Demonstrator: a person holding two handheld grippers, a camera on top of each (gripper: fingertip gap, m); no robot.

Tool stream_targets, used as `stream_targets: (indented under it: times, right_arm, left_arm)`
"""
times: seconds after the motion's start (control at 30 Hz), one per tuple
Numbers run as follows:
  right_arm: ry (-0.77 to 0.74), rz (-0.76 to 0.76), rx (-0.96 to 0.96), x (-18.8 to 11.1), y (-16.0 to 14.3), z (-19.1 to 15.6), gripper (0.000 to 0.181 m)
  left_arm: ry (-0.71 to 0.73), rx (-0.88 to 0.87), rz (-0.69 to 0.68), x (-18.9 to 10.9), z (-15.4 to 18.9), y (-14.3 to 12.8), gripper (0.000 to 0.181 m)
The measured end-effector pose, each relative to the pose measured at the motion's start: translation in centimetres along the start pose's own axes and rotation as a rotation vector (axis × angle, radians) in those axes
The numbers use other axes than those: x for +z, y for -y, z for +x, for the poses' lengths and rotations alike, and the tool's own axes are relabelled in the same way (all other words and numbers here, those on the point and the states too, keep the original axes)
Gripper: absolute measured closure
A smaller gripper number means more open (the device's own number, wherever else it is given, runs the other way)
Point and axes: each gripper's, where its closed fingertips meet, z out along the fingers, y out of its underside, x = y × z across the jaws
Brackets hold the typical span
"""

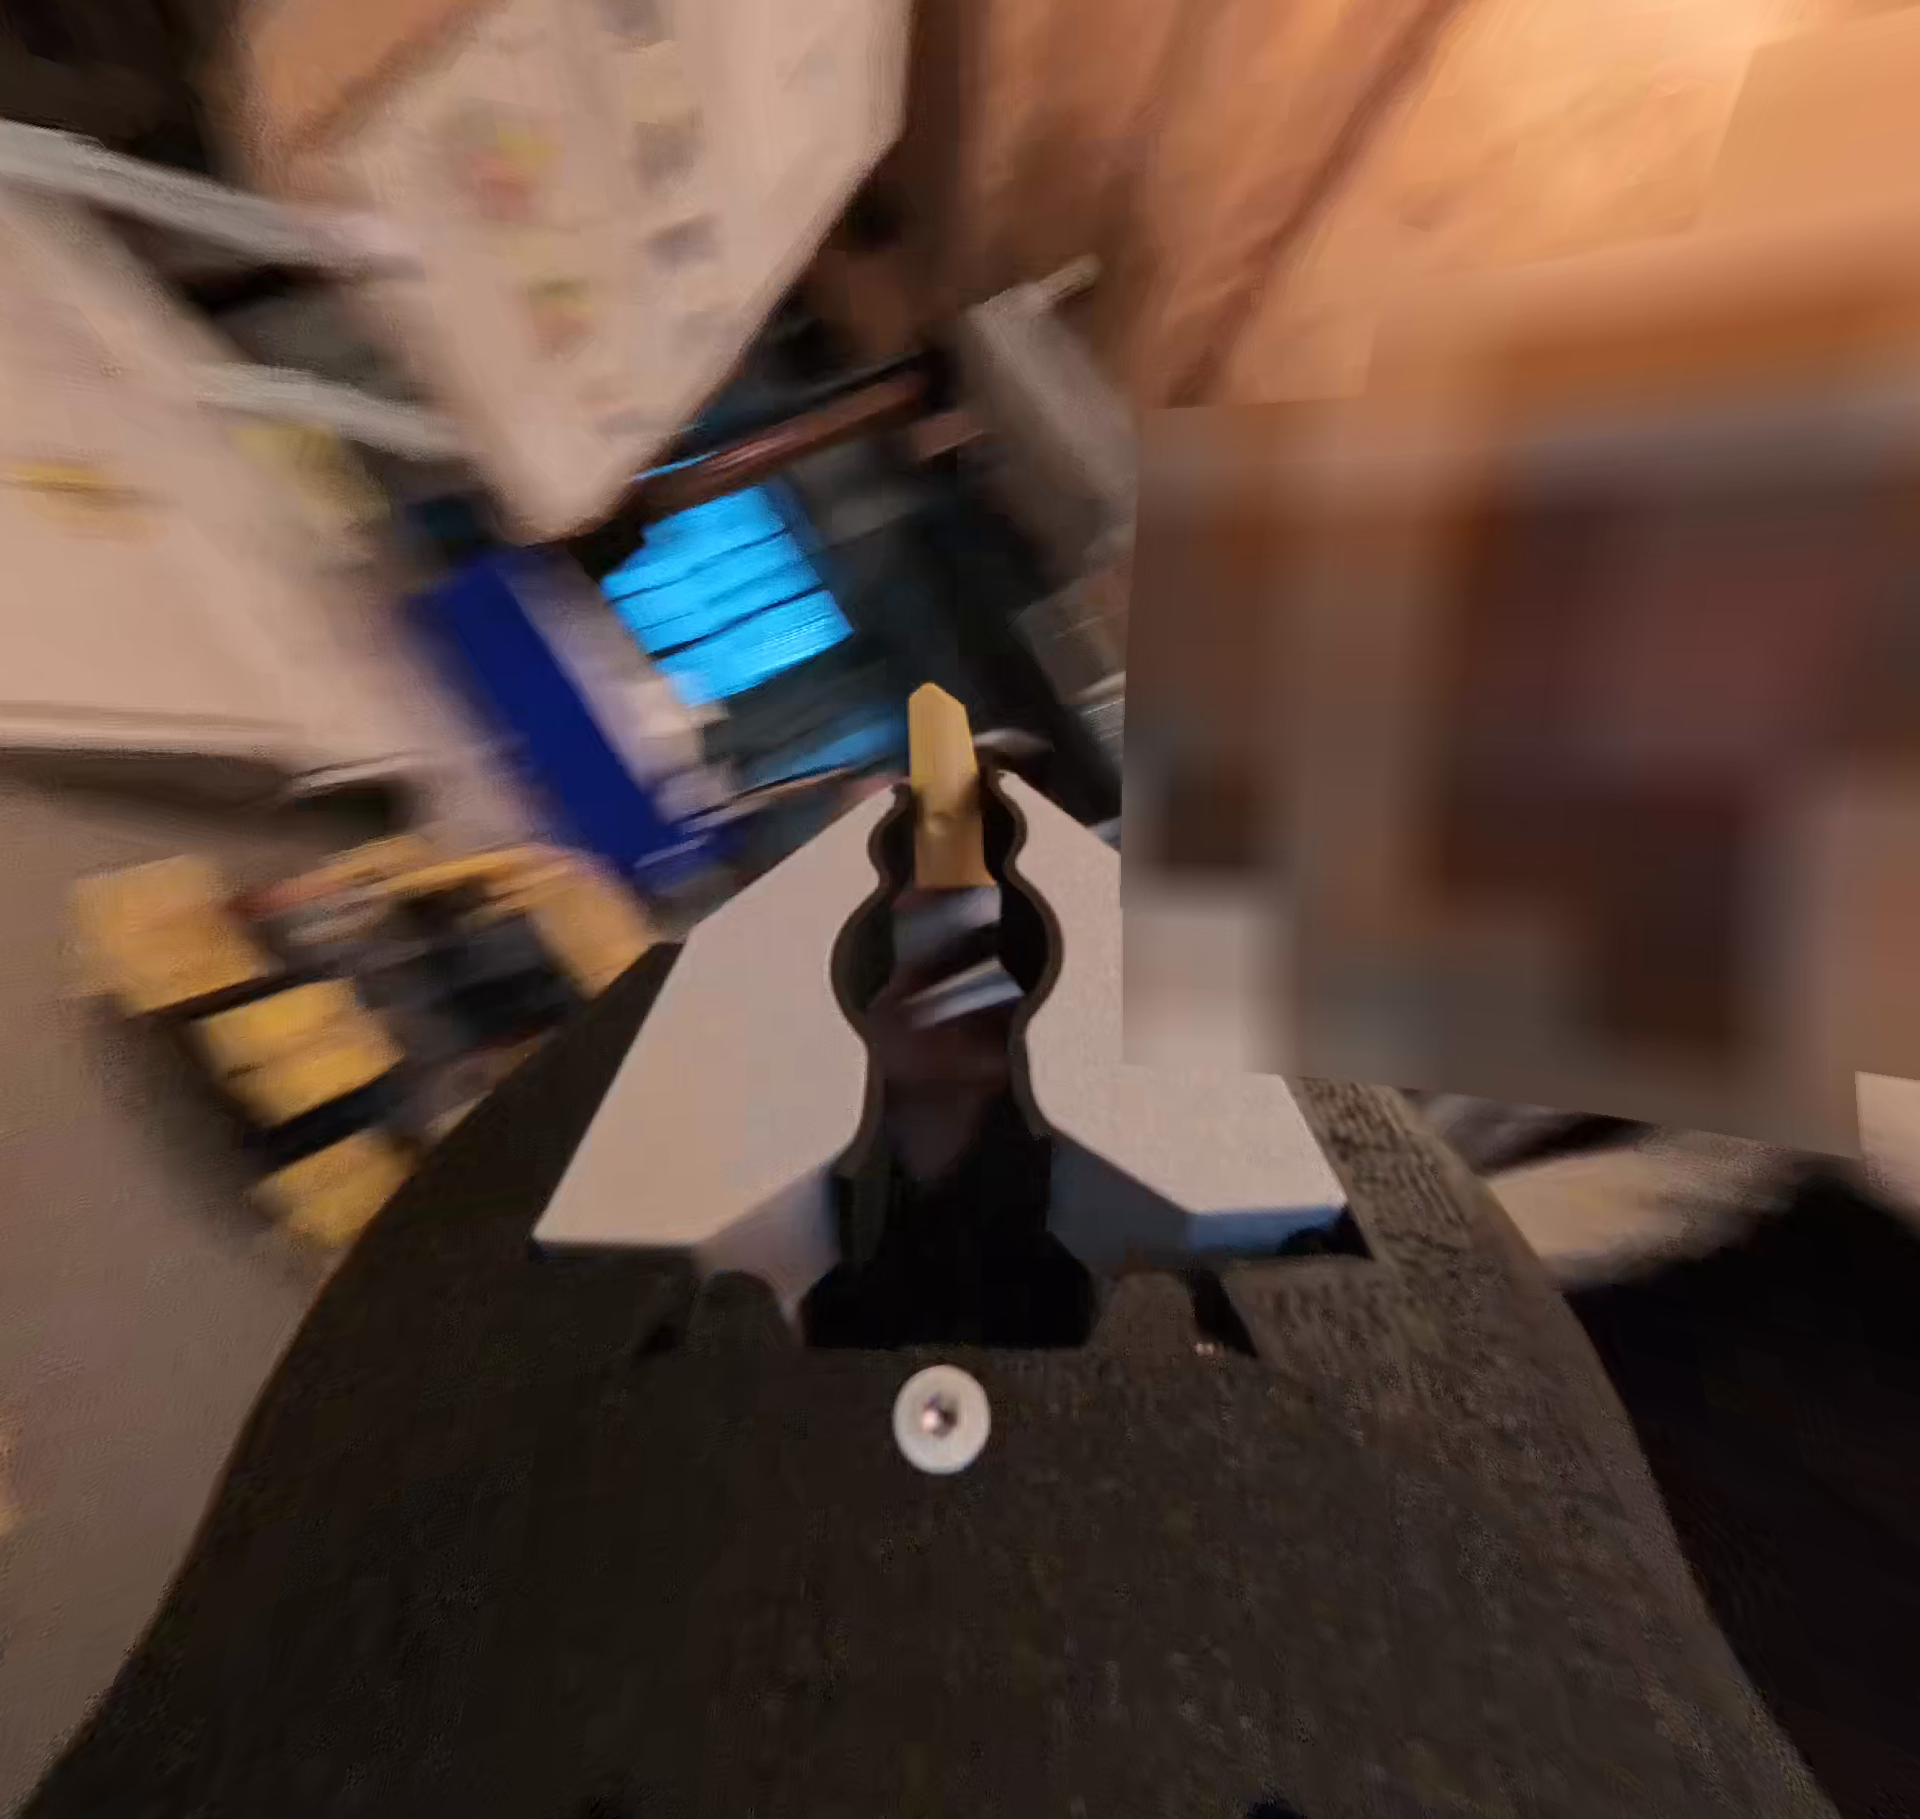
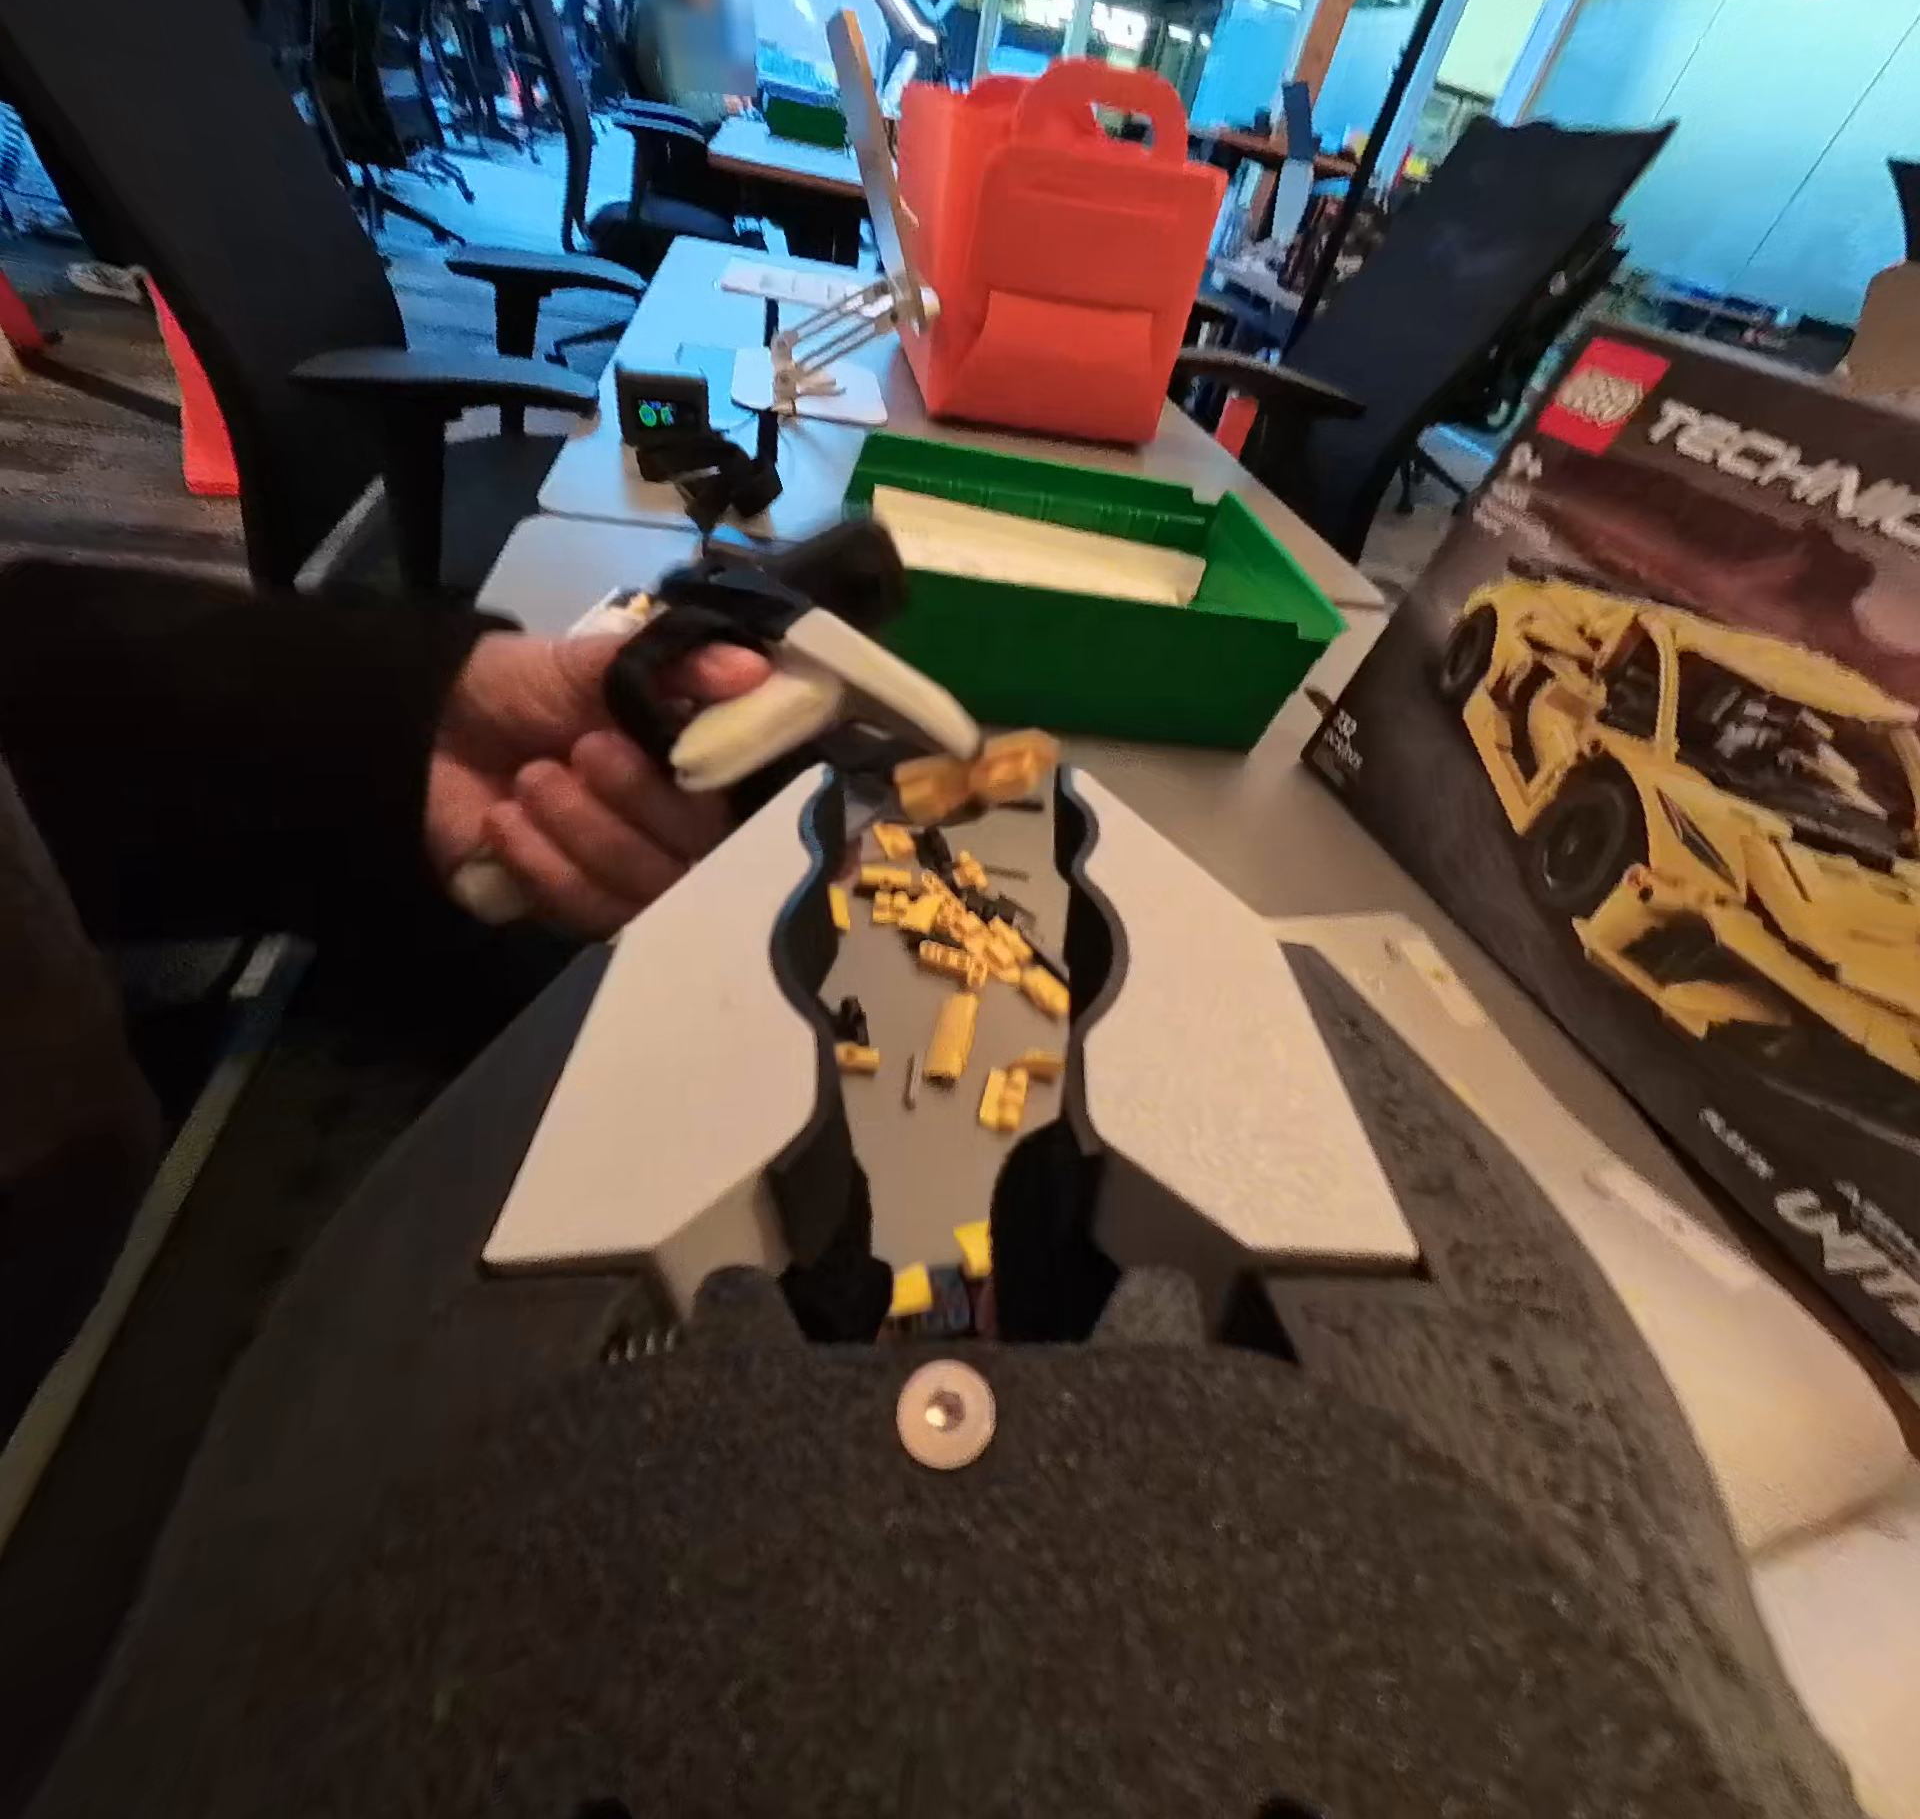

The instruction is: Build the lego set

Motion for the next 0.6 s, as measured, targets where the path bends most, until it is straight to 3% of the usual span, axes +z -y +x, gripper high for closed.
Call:
stream_targets:
  times: [0.03,0.1,0.23,0.33,0.5,0.6]
  right_arm:
    - [-0.011,-0.018,0.014,-0.6,-0.9,0.1,0.143]
    - [-0.008,-0.044,0.075,-1.7,-2.5,0.1,0.143]
    - [0.0,-0.078,0.183,-2.7,-4.6,-0.3,0.143]
    - [-0.019,-0.123,0.176,-2.9,-5.8,-0.3,0.143]
    - [-0.029,-0.157,0.168,-3.2,-6.7,-0.3,0.143]
    - [-0.023,-0.15,0.198,-3.3,-6.8,-0.2,0.142]
  left_arm:
    - [0.266,0.137,-0.101,-1.8,-3.3,-0.3,0.169]
    - [0.7,0.424,-0.279,-6.9,-7.8,0.6,0.169]
    - [1.075,0.638,-0.582,-12.2,-10.9,1.1,0.169]
    - [1.141,0.647,-0.749,-13.0,-12.2,-0.4,0.169]
    - [1.205,0.672,-0.839,-13.2,-13.6,-1.6,0.169]
    - [1.209,0.686,-0.823,-12.9,-13.8,-1.6,0.168]
